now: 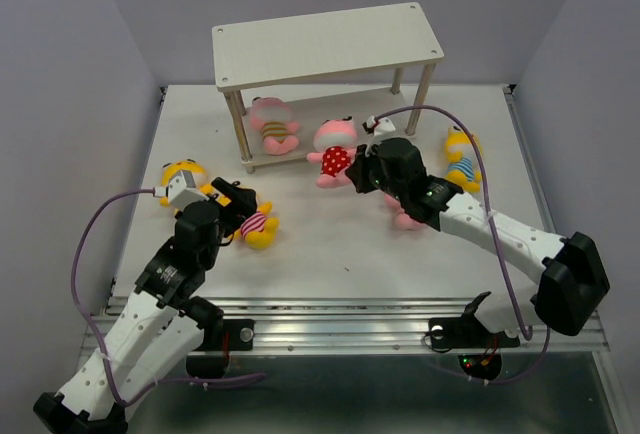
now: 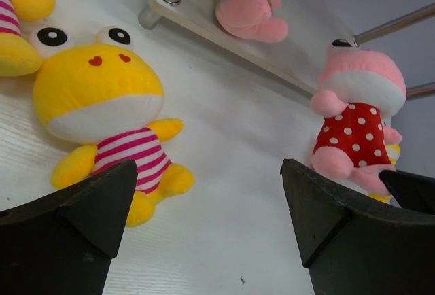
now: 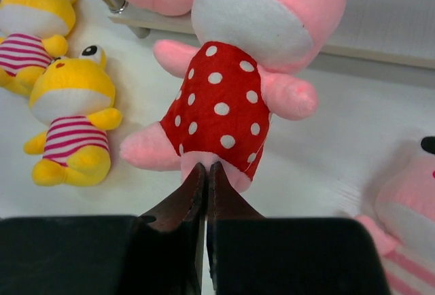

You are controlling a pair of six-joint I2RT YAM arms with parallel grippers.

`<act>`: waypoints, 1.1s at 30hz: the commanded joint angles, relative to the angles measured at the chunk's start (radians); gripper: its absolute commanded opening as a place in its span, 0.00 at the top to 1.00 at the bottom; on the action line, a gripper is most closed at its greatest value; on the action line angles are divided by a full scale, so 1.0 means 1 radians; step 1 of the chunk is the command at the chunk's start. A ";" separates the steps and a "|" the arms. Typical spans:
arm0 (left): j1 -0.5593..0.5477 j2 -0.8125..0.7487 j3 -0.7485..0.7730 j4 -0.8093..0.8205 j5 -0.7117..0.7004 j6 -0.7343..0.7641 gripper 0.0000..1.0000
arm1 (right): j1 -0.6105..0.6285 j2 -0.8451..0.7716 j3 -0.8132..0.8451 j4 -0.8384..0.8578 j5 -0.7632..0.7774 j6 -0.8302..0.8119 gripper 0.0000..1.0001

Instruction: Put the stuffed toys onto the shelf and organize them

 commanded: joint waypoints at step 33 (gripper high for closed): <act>0.000 -0.025 -0.020 0.009 -0.012 -0.005 0.01 | -0.208 0.464 0.218 0.552 -0.240 -0.020 0.99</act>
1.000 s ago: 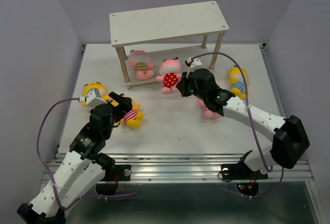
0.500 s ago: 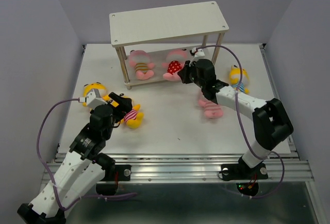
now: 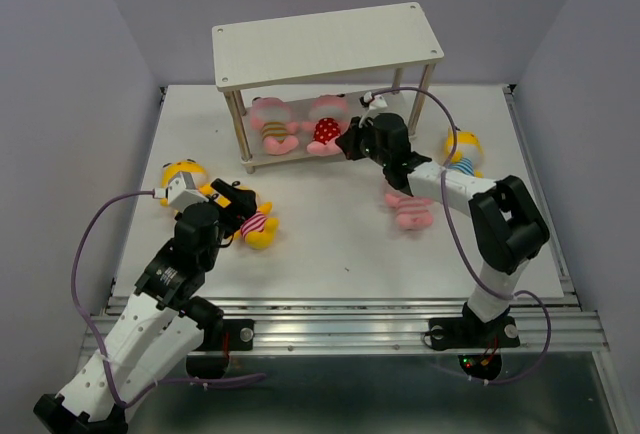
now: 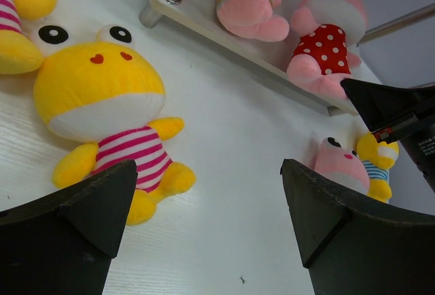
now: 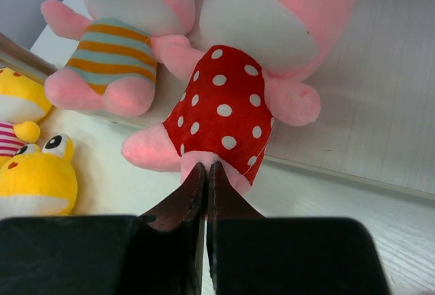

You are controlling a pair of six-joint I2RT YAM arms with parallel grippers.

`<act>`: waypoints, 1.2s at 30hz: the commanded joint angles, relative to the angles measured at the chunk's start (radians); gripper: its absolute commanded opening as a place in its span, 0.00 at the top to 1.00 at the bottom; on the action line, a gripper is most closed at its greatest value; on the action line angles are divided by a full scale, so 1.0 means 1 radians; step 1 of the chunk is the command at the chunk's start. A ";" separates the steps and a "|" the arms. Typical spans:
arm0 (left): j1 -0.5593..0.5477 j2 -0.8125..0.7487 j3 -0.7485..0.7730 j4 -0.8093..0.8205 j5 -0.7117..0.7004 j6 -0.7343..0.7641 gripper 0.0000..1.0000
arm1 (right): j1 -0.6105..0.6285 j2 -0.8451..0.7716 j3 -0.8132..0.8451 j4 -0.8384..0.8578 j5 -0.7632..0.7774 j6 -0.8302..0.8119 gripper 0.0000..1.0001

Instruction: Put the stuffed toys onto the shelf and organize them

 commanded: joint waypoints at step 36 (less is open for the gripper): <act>0.000 -0.003 -0.005 0.012 -0.011 0.005 0.01 | -0.041 0.165 0.184 0.038 -0.019 -0.085 0.79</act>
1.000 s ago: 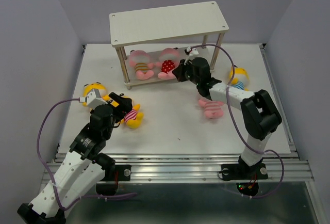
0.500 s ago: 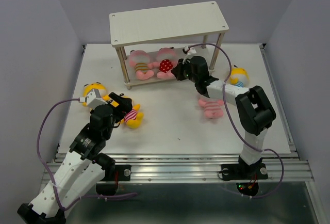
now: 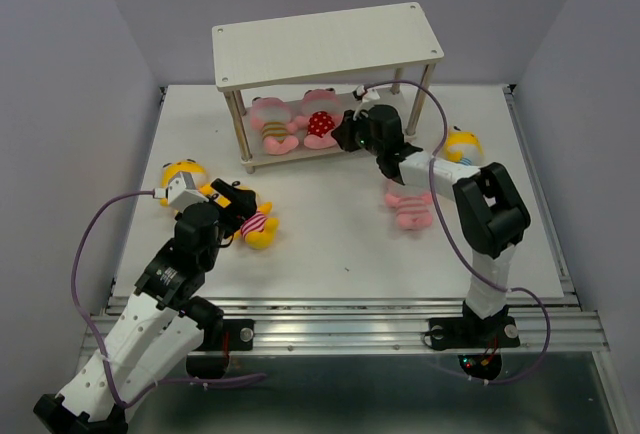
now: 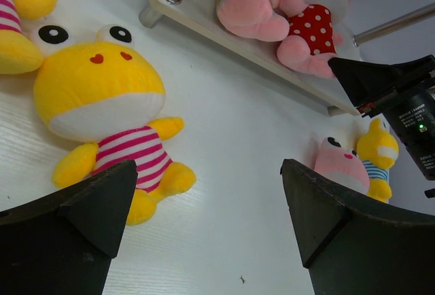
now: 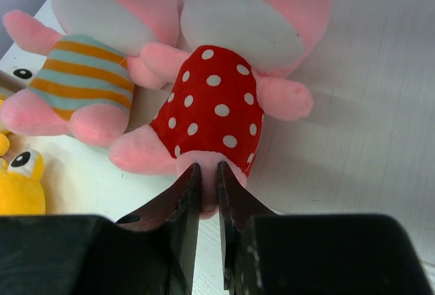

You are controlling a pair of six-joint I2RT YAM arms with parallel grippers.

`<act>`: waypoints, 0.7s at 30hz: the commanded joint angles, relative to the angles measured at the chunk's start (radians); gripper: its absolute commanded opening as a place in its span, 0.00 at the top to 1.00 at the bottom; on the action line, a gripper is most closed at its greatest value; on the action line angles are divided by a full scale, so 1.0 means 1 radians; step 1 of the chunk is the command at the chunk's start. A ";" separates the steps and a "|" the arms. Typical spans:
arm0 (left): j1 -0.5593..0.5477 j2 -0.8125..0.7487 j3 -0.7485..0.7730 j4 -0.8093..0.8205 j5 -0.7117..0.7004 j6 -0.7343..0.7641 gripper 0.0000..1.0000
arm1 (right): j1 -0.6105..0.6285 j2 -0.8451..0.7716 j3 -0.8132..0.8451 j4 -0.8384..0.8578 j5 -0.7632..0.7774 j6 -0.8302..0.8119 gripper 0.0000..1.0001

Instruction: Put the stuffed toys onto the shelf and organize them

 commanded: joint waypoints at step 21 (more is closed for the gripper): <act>0.000 -0.001 -0.008 0.017 -0.007 0.008 0.01 | -0.033 -0.028 0.034 -0.014 0.052 -0.027 0.82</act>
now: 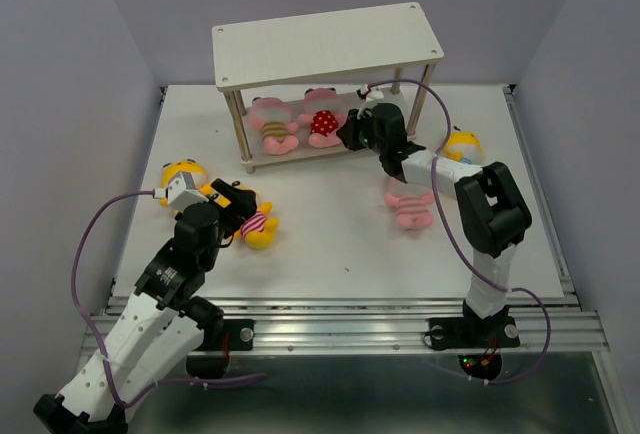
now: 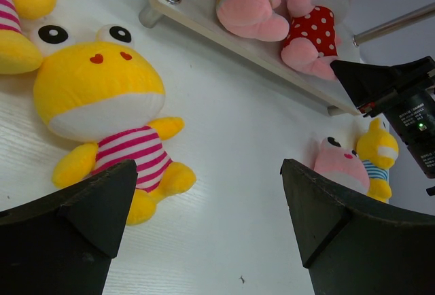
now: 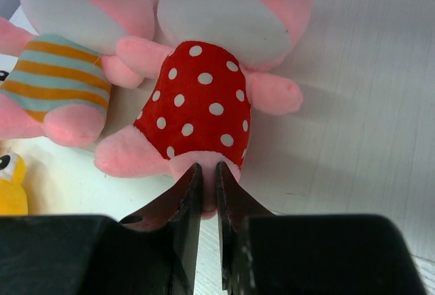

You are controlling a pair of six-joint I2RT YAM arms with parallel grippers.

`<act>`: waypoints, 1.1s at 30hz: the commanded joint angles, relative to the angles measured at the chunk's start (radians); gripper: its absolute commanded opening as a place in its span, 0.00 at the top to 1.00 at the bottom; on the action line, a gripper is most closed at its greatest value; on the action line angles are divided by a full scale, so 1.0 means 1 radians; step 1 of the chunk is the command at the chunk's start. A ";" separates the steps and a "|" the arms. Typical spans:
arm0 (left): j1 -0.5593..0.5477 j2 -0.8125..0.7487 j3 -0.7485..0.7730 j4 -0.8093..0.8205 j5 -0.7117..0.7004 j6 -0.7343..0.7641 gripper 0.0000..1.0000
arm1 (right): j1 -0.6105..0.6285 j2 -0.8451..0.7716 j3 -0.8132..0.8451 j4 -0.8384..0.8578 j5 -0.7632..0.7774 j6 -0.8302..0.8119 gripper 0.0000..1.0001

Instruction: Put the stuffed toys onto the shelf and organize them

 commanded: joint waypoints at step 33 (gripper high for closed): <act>0.000 0.002 -0.014 0.025 -0.005 0.009 0.01 | -0.007 -0.054 0.044 -0.016 0.026 -0.007 0.43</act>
